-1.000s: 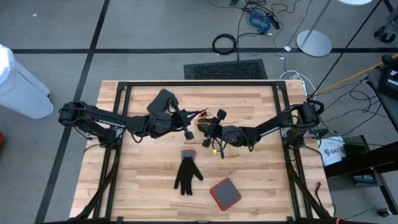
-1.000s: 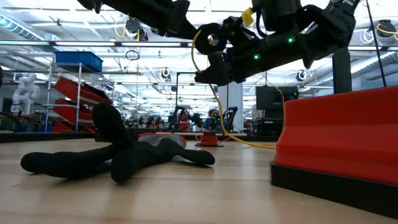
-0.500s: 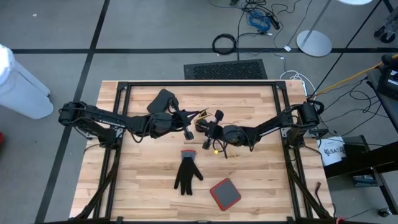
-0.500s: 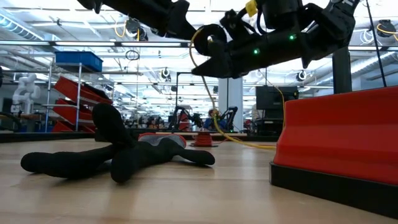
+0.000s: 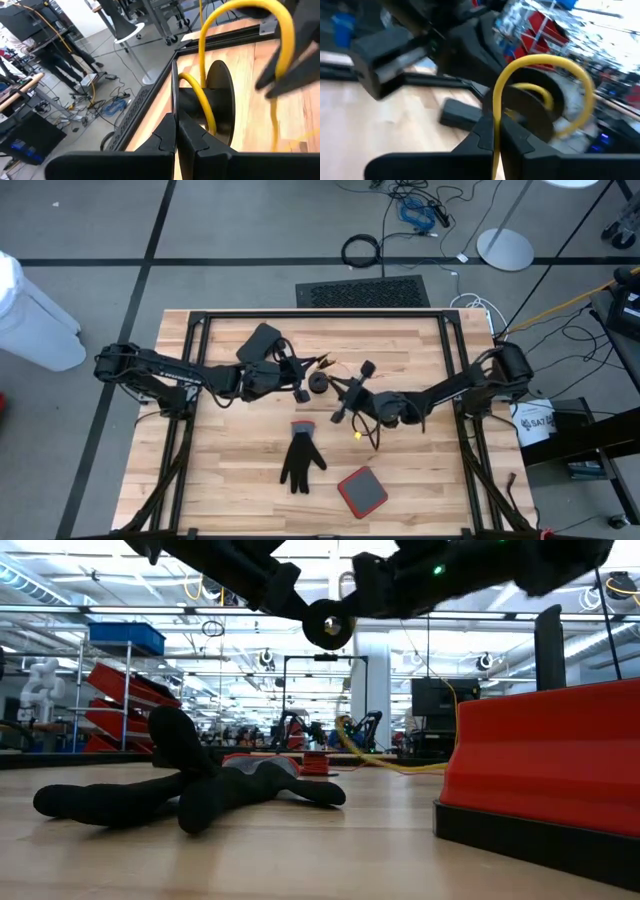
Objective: Coil cords
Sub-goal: Uncoil the yellow wire from the black spool
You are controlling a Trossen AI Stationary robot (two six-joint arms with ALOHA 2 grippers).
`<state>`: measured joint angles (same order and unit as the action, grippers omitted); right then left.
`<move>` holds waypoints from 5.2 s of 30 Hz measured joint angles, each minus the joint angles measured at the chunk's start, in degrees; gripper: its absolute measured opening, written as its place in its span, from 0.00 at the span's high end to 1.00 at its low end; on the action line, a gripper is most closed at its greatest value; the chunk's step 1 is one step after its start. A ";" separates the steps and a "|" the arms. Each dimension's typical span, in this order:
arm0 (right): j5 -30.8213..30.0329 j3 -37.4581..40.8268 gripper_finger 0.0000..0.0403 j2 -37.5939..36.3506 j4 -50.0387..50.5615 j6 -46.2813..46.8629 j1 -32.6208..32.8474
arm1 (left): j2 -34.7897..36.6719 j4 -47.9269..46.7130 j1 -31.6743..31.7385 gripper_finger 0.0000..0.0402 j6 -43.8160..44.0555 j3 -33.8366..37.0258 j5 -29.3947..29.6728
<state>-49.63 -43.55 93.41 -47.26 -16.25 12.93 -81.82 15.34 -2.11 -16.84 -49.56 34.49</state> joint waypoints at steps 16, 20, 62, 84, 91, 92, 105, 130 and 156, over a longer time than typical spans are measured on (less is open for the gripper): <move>23.82 0.00 1.00 -4.69 34.47 29.50 -3.32 | 0.00 4.74 0.00 1.00 0.00 0.02 0.06; 33.88 0.00 1.00 -2.10 28.85 26.61 -3.48 | 0.00 4.70 -0.02 1.00 -0.05 0.02 0.05; 30.17 0.00 0.56 -8.37 21.59 25.18 -5.30 | 0.00 3.43 -0.20 1.00 0.06 0.04 -0.38; 22.76 0.06 0.57 5.40 4.57 25.61 -11.63 | 0.00 3.85 -0.28 1.00 2.99 0.04 -2.88; 20.67 0.04 0.64 8.36 -1.50 24.39 -11.17 | 0.00 3.88 -0.28 1.00 3.04 0.04 -2.89; 20.18 0.04 0.67 8.53 -1.49 24.39 -11.16 | 0.00 3.92 -0.28 1.00 3.04 0.04 -2.89; 19.26 0.04 0.99 8.89 -6.15 20.56 -7.11 | 0.00 4.28 0.17 1.00 2.88 0.04 -2.28; 4.95 0.04 1.00 0.69 -1.79 8.61 -0.73 | 0.00 -2.09 0.02 1.00 1.49 0.04 2.25; 11.65 6.25 1.00 -4.53 24.42 29.41 -5.51 | 0.00 4.91 -0.69 1.00 1.46 0.02 -1.51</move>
<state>-37.99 -37.30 88.88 -22.84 13.16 7.42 -81.82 20.25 -2.80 -15.38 -49.54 32.97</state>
